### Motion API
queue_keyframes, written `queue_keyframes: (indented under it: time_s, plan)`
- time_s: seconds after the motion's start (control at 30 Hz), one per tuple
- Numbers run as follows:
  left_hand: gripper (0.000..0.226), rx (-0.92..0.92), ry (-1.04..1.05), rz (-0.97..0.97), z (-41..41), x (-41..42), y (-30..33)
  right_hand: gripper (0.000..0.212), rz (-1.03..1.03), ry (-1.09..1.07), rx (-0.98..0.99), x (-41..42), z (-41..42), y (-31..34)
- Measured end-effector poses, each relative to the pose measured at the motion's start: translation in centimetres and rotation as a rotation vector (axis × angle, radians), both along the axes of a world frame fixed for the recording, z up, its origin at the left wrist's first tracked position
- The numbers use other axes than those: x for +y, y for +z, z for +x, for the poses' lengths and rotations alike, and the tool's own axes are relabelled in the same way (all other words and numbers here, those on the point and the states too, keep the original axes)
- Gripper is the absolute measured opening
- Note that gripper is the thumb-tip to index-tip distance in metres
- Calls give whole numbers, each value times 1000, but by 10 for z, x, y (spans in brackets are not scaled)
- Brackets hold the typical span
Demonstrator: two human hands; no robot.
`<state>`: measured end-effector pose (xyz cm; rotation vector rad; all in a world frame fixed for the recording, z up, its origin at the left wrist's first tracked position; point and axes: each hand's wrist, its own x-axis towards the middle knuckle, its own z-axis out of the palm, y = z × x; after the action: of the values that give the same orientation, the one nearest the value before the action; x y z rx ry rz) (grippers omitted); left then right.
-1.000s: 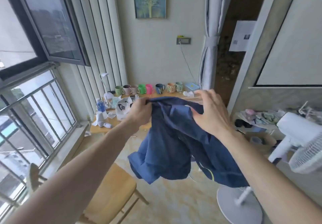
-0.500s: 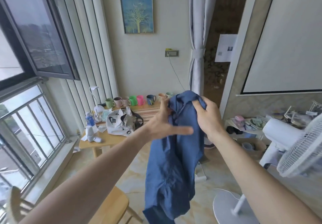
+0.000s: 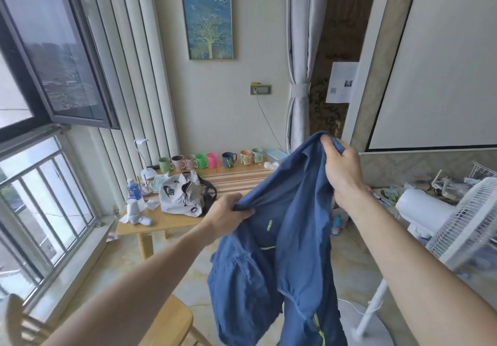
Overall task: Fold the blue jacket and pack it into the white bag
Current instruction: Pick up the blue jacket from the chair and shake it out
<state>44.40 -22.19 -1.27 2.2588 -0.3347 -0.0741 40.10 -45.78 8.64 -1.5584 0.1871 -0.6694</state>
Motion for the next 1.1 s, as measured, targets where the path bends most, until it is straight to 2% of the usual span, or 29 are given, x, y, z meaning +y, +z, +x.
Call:
queue_keyframes:
  time_s: [0.07, 0.13, 0.2, 0.27, 0.43, 0.57, 0.63, 0.67, 0.7, 0.77, 0.8, 0.83, 0.87, 0.9, 1.0, 1.03, 1.07, 1.1]
  plan:
    - [23, -104, -2, 72, 0, 5, 10, 28, -64, -37, 6, -15, 0, 0]
    - [12, -277, -1, 237, 0, 8, 23, 36, -143, -60, 21, -30, -1, -2]
    - [17, -414, 27, 408, 0, 14, 36, 54, -215, -74, 14, -43, -4, -3]
    - [24, -455, 77, 464, 4, 25, 44, 62, -297, -70, 10, -52, -13, 3]
    - [35, -405, 294, 378, 20, 62, 67, 48, -731, -141, 133, -82, -33, 13]
    - [41, -328, 447, 152, 32, 86, 93, 34, -888, -340, 273, -112, -31, 4]
    - [39, -292, 458, 45, 34, 89, 107, 21, -994, -435, 398, -119, -36, 3]
    - [36, -300, 433, 13, 32, 84, 114, 29, -1040, -453, 438, -116, -38, 3]
    - [33, -321, 382, 3, 26, 75, 124, 51, -1074, -410, 464, -107, -39, 4]
    - [33, -390, 194, 3, 12, 44, 144, 106, -1061, -125, 402, -62, -43, 11]
    - [33, -420, 86, 8, 5, 25, 154, 123, -991, 78, 351, -33, -44, 15]
    - [34, -439, -13, 25, -3, 7, 162, 128, -910, 268, 322, -5, -44, 19]
    - [34, -450, -100, 43, -11, -9, 170, 124, -841, 405, 305, 16, -40, 17]
    - [34, -457, -168, 57, -17, -22, 175, 110, -794, 482, 287, 33, -35, 13]
    - [33, -476, -219, 145, -23, -37, 180, 28, -560, 480, 243, 47, -13, 5]
    - [32, -494, -181, 179, -20, -33, 178, 17, -470, 460, 238, 47, -9, 5]
    - [36, -491, -122, 197, -15, -26, 174, 17, -383, 444, 225, 47, -7, 7]
    - [48, -460, -54, 192, -10, -17, 168, 19, -303, 429, 208, 47, -5, 10]
